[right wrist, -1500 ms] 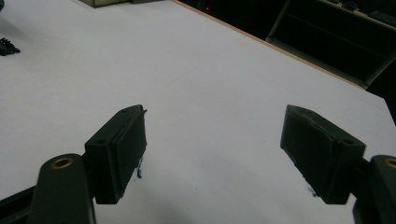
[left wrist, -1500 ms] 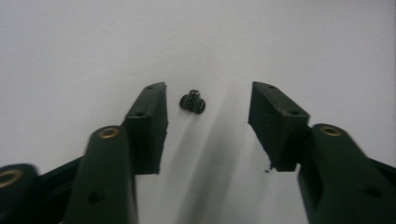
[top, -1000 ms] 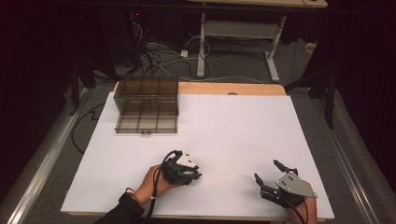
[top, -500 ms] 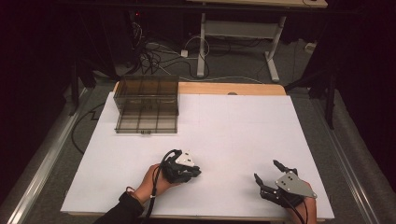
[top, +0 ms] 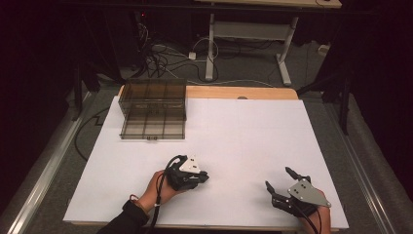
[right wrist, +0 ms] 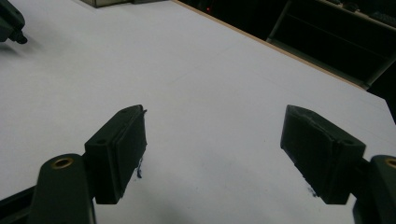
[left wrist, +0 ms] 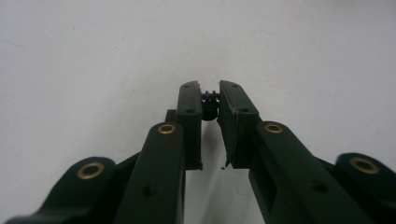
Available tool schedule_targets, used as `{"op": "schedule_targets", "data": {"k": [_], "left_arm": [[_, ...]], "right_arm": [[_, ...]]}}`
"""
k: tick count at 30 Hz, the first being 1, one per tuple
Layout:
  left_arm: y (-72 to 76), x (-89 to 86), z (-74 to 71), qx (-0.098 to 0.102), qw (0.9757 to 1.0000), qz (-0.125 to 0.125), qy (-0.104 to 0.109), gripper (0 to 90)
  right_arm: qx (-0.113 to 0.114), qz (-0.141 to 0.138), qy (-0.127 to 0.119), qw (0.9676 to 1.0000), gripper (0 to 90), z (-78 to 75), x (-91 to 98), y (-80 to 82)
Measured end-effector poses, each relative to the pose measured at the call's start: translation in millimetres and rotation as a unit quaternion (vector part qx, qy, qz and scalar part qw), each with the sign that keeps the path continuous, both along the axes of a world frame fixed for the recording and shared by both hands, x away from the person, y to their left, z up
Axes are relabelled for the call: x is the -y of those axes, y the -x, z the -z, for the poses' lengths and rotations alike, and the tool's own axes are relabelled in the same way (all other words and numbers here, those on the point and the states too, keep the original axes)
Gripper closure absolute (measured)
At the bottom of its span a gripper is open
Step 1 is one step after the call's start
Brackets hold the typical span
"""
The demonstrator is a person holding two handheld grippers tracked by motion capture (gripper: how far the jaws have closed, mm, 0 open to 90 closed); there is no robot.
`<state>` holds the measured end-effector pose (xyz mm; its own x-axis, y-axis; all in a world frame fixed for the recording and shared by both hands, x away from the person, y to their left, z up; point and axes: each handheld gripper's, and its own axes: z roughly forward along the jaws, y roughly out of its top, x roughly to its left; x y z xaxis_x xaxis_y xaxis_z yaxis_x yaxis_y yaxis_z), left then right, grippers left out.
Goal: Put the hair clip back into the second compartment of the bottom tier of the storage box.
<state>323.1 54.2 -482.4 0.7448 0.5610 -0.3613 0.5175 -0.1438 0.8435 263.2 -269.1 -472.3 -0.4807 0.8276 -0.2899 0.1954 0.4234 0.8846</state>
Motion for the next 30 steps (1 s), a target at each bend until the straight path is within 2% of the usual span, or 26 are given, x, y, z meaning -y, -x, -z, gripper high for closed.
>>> {"op": "schedule_targets", "data": {"k": [17,30], "left_arm": [[-0.7,-14.8,-11.7,0.031,0.9994,-0.013,0.011,77.0],[-1.6,-23.2,-18.2,0.047,0.9984,-0.024,0.02,77.0]], "right_arm": [[0.003,0.0,-0.001,1.0,22.7,-0.9,1.4,0.6],[0.006,-0.001,0.001,1.0,22.7,-1.3,1.2,1.0]]}}
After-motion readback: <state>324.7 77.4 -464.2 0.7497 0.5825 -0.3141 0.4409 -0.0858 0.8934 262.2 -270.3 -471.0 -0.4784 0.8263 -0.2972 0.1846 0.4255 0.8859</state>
